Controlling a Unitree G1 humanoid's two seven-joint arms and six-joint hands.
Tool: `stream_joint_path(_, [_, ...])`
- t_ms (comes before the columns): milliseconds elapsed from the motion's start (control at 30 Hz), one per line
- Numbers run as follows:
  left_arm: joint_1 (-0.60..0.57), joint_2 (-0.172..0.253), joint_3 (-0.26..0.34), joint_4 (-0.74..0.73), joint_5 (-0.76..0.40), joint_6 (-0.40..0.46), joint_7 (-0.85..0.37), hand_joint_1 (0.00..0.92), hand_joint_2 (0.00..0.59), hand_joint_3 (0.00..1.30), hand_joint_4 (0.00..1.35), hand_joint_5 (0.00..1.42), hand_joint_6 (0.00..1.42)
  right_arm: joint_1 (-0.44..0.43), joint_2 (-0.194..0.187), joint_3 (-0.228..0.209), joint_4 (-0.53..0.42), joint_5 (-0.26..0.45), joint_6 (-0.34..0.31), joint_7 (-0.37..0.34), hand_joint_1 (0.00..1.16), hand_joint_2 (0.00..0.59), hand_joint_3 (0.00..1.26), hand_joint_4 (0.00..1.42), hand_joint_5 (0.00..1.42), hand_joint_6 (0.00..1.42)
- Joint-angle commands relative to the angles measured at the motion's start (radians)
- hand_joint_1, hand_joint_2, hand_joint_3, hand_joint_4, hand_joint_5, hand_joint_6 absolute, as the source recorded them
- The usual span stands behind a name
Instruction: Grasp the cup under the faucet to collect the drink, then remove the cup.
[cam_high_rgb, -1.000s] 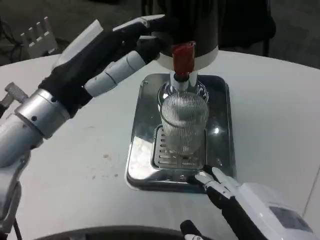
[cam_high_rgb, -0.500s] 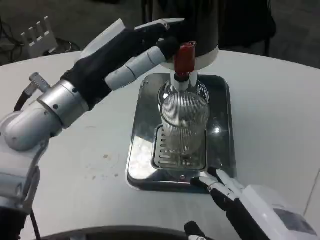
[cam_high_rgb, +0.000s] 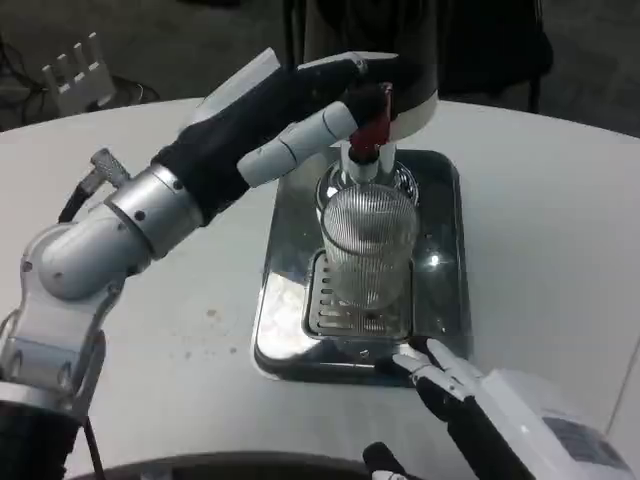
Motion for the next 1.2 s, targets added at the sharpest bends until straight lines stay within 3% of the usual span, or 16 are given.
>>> stream_joint_path(33, [-0.012,0.003,-0.021,0.03,0.021,-0.037,-0.031,0.0,0.121,0.29,0.22,0.3,0.34,-0.003,0.021,0.013,-0.008,0.008,0.012,0.008,0.4,0.47,0.18,0.03,0.06,0.11])
stream_joint_path(233, [-0.017,0.023,-0.057,0.082,0.078,-0.088,-0.048,0.0,0.117,0.3,0.24,0.31,0.34,-0.035,0.031,-0.006,0.011,0.077,0.073,0.035,0.4,0.47,0.19,0.04,0.08,0.12])
stream_joint_path(633, [-0.017,0.037,-0.098,0.132,0.135,-0.169,-0.047,0.0,0.113,0.3,0.27,0.31,0.31,-0.09,0.0,-0.029,0.027,0.156,0.152,0.046,0.38,0.45,0.19,0.05,0.12,0.14])
stream_joint_path(800, [-0.017,0.053,-0.111,0.148,0.163,-0.199,-0.034,0.0,0.112,0.3,0.27,0.3,0.3,-0.151,0.032,-0.054,0.066,0.257,0.258,0.066,0.37,0.435,0.19,0.05,0.13,0.16])
stream_joint_path(933, [-0.019,0.059,-0.117,0.164,0.171,-0.22,-0.027,0.0,0.108,0.3,0.27,0.3,0.28,-0.176,0.02,-0.067,0.073,0.329,0.249,-0.012,0.53,0.293,0.21,0.04,0.15,0.19])
stream_joint_path(1200, [-0.026,0.069,-0.126,0.188,0.182,-0.248,-0.021,0.0,0.109,0.3,0.27,0.3,0.28,-0.187,0.011,-0.066,0.117,0.396,0.229,-0.178,0.61,0.247,0.1,0.04,0.17,0.18])
